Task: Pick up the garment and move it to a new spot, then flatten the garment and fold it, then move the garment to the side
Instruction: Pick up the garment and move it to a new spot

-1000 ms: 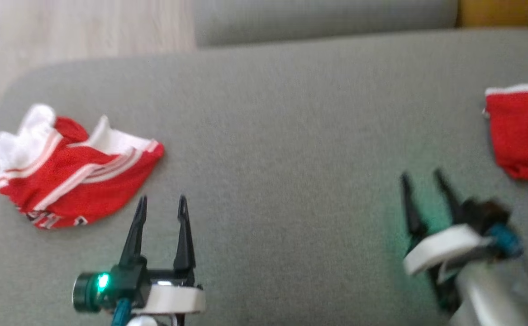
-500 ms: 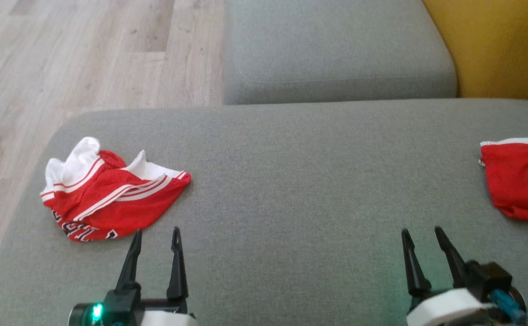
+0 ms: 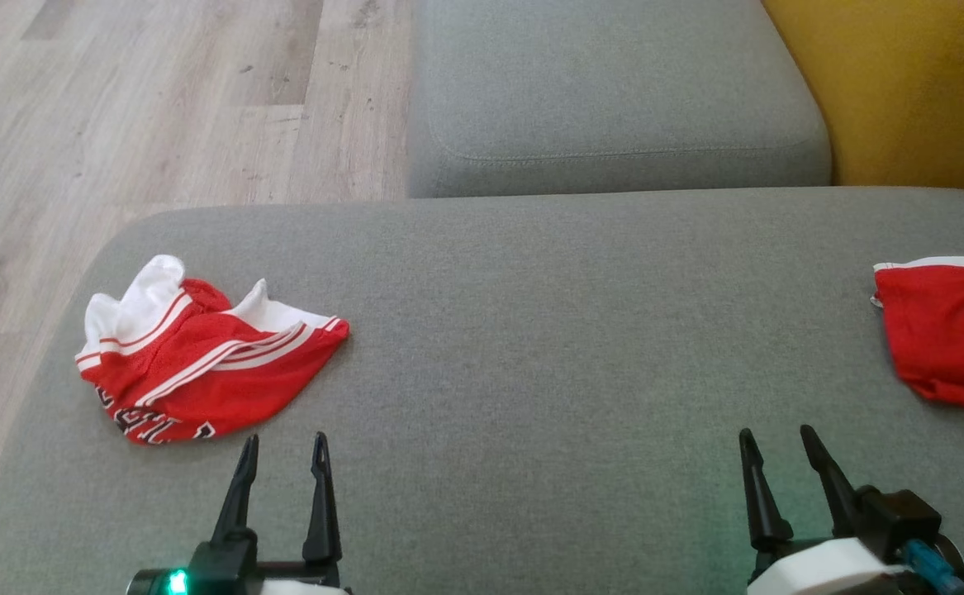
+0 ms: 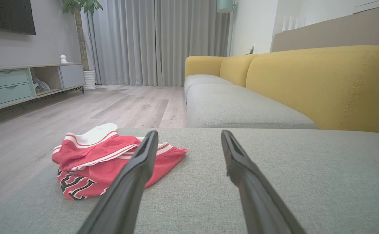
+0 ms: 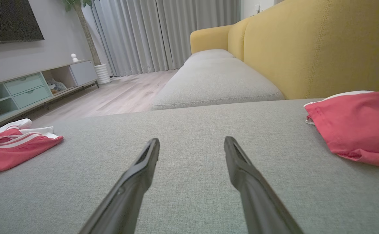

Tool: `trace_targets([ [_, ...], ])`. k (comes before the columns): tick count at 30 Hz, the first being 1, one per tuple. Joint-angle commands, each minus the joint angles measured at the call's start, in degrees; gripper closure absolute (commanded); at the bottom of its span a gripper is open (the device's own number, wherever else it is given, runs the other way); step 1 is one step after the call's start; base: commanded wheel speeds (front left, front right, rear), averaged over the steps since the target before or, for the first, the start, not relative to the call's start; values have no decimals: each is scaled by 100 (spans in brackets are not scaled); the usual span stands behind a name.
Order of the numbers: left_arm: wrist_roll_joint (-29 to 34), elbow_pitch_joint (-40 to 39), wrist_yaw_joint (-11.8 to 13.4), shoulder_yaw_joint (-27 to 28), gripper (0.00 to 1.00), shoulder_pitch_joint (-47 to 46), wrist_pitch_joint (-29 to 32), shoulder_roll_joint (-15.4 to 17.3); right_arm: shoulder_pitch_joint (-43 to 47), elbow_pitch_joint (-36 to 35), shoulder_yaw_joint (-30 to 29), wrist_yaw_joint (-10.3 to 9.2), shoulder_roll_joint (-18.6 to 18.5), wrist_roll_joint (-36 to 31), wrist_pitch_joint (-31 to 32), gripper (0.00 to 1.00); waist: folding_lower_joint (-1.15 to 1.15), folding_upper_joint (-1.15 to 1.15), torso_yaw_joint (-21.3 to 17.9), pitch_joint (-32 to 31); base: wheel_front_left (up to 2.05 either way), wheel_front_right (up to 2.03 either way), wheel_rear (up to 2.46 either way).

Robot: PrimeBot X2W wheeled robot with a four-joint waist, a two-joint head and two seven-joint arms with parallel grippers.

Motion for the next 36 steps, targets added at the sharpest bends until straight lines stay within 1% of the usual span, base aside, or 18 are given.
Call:
trace_targets([
  [1, 50, -156, 16, 187, 0, -219, -29, -9, -180, -195, 89, -4, -29, -7, -62, 0, 0, 0, -4, 1, 0, 0, 0],
  [6, 40, -61, 50, 222, 0, -209, -29, -9, -163, -211, 117, -4, -29, 0, -62, 0, 0, 0, -10, 8, 0, 0, 0],
  [11, 58, -43, 99, 340, 0, -185, -29, -9, -185, -193, 364, -4, -28, 7, -62, 0, 0, 0, 132, 65, 0, 0, 0],
  [15, 104, -63, 116, 433, 0, -171, -29, -9, -236, -209, 398, -4, -28, -11, -62, 0, 0, 0, 462, 159, 0, 0, 0],
  [21, 200, -155, 121, 635, 0, -114, -29, -9, -251, -254, 355, -4, -28, 31, -62, 0, 0, 0, 1180, 331, 0, 0, 0],
  [22, 200, -155, 121, 635, 0, -114, -29, -9, -251, -254, 355, -4, -28, 31, -62, 0, 0, 0, 1180, 331, 0, 0, 0],
  [25, 247, -191, 105, 773, 0, -74, -29, -9, -270, -274, 324, -4, -28, 32, -62, 0, 0, 0, 1499, 424, 0, 0, 0],
  [27, 282, -217, 98, 873, 0, -44, -29, -9, -291, -267, 319, -4, -28, 21, -62, 0, 0, 0, 1641, 476, 0, 0, 0],
  [32, 362, -330, 54, 1113, 0, -118, -29, -7, -352, -285, 250, -4, -56, -19, -62, 0, 0, 0, 1844, 685, 0, 0, 0],
  [36, 453, -391, -28, 1282, 0, -568, -29, 43, -476, -357, 272, -4, -242, -64, -62, 0, 0, 0, 1828, 1082, 0, 0, 0],
])
